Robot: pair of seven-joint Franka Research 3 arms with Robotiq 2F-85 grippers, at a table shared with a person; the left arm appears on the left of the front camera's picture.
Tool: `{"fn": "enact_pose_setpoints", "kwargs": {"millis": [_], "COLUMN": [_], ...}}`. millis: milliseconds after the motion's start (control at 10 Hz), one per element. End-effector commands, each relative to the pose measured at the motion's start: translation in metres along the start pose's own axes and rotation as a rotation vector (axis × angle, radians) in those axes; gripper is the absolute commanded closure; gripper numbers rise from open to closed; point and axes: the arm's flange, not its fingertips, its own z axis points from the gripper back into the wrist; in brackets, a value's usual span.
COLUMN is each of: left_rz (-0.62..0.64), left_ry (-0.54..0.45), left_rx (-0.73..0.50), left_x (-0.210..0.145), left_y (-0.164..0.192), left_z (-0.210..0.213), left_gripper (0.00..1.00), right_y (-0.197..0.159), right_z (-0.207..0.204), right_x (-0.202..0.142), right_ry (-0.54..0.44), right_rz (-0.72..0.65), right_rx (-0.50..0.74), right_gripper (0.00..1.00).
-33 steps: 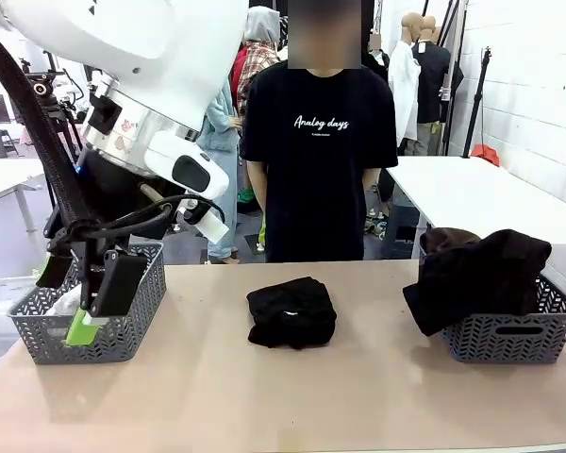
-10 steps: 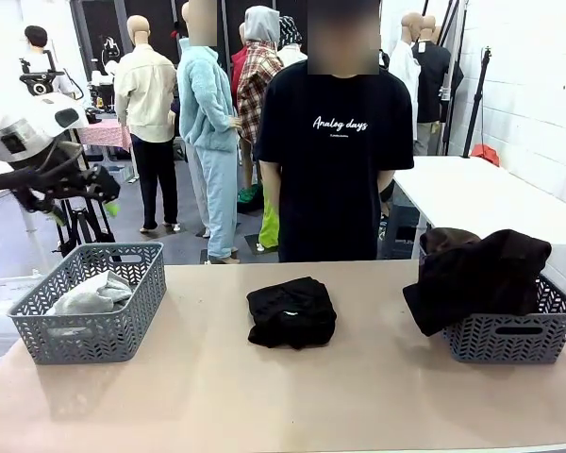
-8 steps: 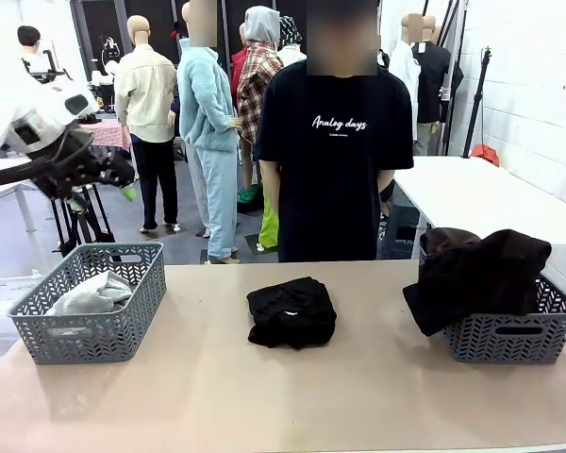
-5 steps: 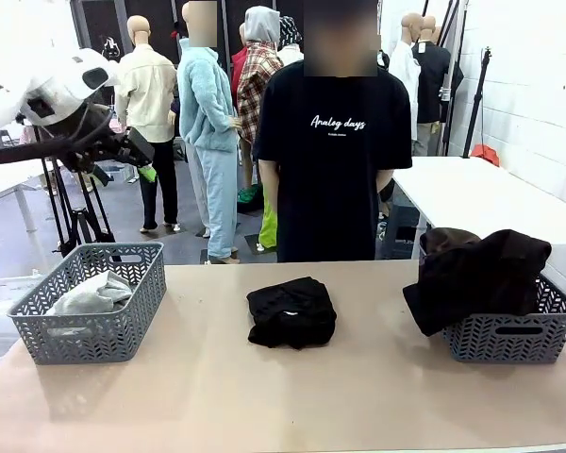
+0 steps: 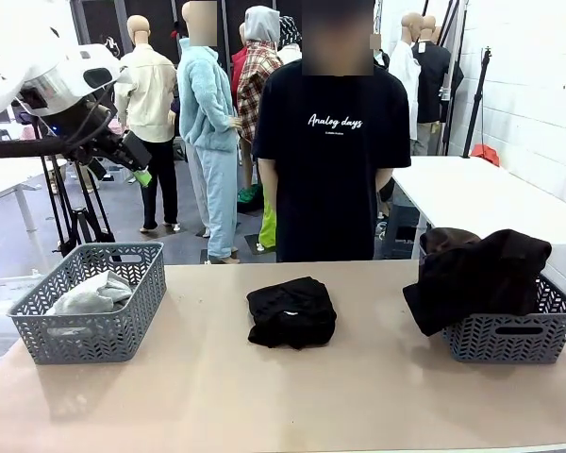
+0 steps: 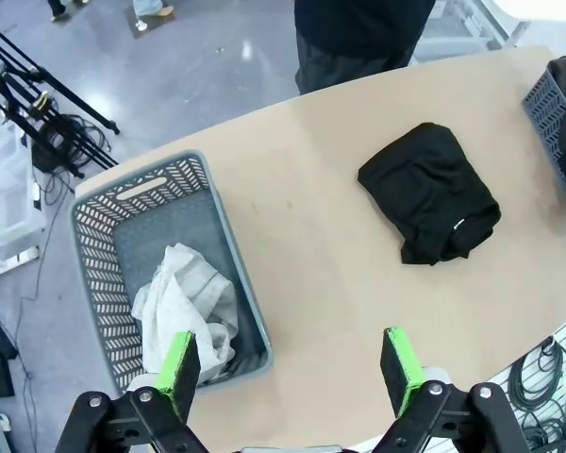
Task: Sort the tops and bottoms.
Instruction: Lift clothes from the center of the table with your right hand.
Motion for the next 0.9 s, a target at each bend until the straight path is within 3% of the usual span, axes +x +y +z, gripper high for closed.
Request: {"fn": "enact_pose_setpoints", "kwargs": {"millis": [0,500,600,700,800], "left_rz": [-0.003,-0.003,-0.003,-0.003,-0.003], "left_ry": [-0.005,-0.005,-0.005,-0.005,-0.005], "left_rx": [-0.001,-0.001,-0.001,-0.001,-0.001], "left_x": [0.001,0.001,0.001,0.001,0.001], "left_y": [-0.002,-0.002,-0.002,-0.002,-0.002], "left_z": [0.002,0.002,0.002,0.002,0.002], "left_gripper": [0.0,0.0,0.0,0.0,0.0], "right_y": [0.001,0.0,0.02,0.021,0.021], "right_z": [-0.001,0.0,-0.001,-0.016,-0.048], "right_x": [0.0,0.0,0.007,0.019,0.038], "right_ry": [0.019,0.0,-0.037,-0.04,-0.029], "right_rz": [-0.008,0.0,0.115,0.15,0.187], "right_rx": [-0.007,0.0,0.095,0.151,0.293], "right_gripper": [0.0,0.0,0.0,0.0,0.0]}}
